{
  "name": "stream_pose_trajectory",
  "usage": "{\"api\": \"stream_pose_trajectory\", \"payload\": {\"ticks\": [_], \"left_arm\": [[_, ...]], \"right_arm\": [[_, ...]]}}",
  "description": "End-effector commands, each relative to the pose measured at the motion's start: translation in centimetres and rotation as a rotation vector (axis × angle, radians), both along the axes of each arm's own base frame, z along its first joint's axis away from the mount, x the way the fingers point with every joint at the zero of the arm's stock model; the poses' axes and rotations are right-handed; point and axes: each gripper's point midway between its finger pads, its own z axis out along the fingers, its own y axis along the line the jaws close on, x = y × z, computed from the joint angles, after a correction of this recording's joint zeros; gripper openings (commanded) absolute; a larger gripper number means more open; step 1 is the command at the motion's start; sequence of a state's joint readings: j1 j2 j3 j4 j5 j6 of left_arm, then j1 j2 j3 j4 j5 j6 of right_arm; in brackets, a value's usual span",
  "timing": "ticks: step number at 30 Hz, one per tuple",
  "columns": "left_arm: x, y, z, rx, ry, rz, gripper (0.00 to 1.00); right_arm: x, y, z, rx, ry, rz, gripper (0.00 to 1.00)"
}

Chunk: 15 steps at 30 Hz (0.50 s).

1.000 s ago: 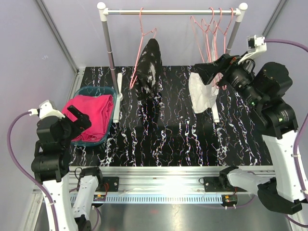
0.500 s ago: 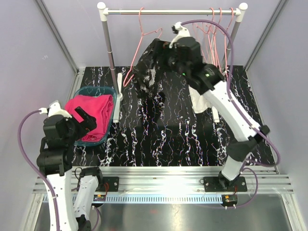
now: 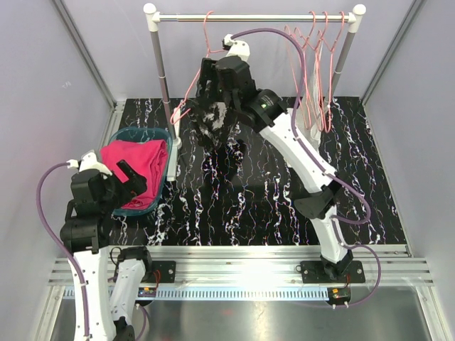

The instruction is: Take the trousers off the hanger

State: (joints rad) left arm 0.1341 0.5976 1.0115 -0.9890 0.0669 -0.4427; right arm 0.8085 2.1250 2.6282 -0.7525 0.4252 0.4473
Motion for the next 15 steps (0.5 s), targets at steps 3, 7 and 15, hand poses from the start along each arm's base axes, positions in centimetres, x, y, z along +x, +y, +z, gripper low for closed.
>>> {"api": "stream_pose_trajectory", "payload": {"ticks": [3,7,15], "left_arm": [[0.8,-0.8,0.5,-0.008,-0.037,-0.058,0.99],[0.9,-0.8,0.4,-0.006,-0.040,-0.061,0.99],[1.0,-1.1,0.3,-0.008,-0.035,-0.080,0.99]], "right_arm": [[1.8,-1.8,1.7,-0.049,-0.096,-0.126,0.76],[1.0,-1.3,2.1,-0.021,-0.100,-0.067,0.78],[-2.2,-0.5,4.1,0.119,-0.086,0.062,0.85]]}}
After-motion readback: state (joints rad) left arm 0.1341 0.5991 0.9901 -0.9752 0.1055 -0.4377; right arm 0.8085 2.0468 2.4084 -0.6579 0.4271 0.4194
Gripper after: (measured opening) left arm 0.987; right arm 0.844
